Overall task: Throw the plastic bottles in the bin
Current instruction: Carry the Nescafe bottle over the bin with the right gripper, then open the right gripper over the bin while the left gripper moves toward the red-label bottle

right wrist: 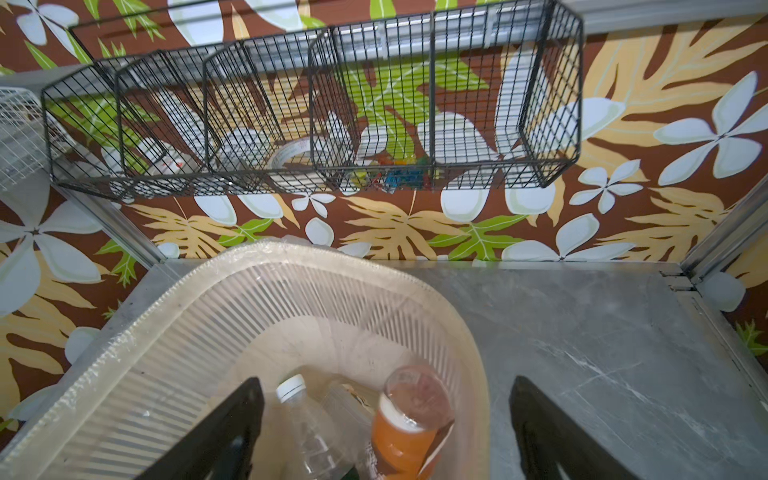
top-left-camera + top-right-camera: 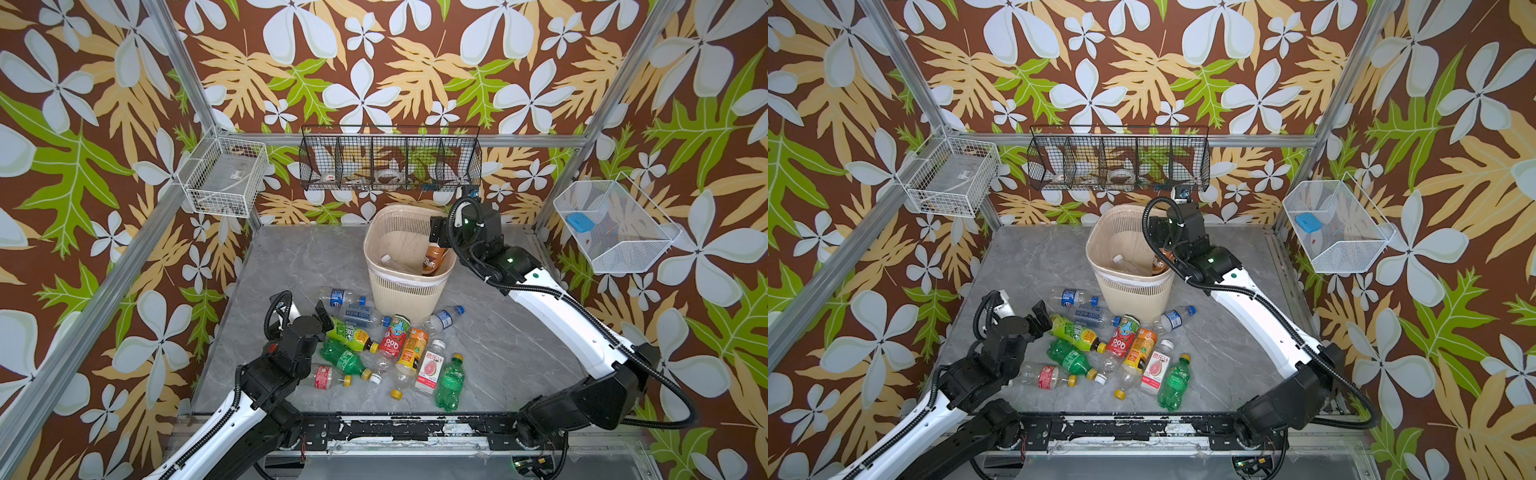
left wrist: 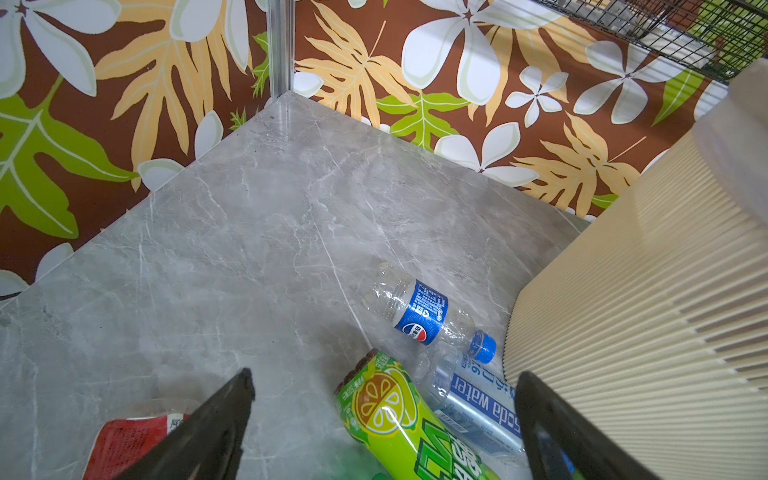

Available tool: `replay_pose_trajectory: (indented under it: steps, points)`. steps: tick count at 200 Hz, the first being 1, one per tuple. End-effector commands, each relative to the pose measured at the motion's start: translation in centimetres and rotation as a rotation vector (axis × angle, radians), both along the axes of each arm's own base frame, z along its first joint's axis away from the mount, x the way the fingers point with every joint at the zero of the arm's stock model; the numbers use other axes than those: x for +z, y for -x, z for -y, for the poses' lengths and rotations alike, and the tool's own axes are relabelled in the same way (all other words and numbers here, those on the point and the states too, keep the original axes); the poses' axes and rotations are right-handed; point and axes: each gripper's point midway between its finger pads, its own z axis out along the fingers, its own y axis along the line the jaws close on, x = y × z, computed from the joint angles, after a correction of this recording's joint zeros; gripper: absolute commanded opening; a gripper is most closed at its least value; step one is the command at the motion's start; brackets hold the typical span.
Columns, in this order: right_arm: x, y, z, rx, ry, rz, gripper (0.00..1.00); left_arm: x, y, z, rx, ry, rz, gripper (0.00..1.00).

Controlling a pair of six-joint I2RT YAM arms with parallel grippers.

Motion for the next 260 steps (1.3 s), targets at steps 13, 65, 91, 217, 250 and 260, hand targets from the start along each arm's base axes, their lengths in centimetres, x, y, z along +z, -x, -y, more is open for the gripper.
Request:
replay_pose_trajectory:
  steps: [13, 65, 91, 217, 250, 260]
  points:
    - [1.9, 3.5, 2.8, -0.037, -0.09, 0.107, 0.98, 0.0, -0.3, 0.3, -0.008, 0.006, -0.01, 0.99]
    - [-5.7, 8.8, 7.7, -0.132, -0.236, 0.03, 1.0, -0.7, 0.7, -0.2, 0.027, 0.015, -0.123, 0.98]
    - [-7.8, 9.5, 8.5, -0.142, -0.255, -0.004, 1.0, -0.7, 2.1, -1.4, 0.069, 0.002, -0.273, 0.98]
    - [-13.2, 10.0, 6.4, -0.034, -0.341, -0.097, 1.0, -5.0, 8.1, -5.8, 0.3, -0.038, -0.655, 1.0]
    - [-14.7, 10.8, 6.6, -0.038, -0.357, -0.135, 1.0, -8.0, 7.0, -6.0, 0.332, 0.025, -0.7, 1.0]
    - [-15.2, 11.1, 6.9, -0.047, -0.361, -0.141, 0.99, -8.0, 6.8, -6.3, 0.35, 0.04, -0.695, 1.0]
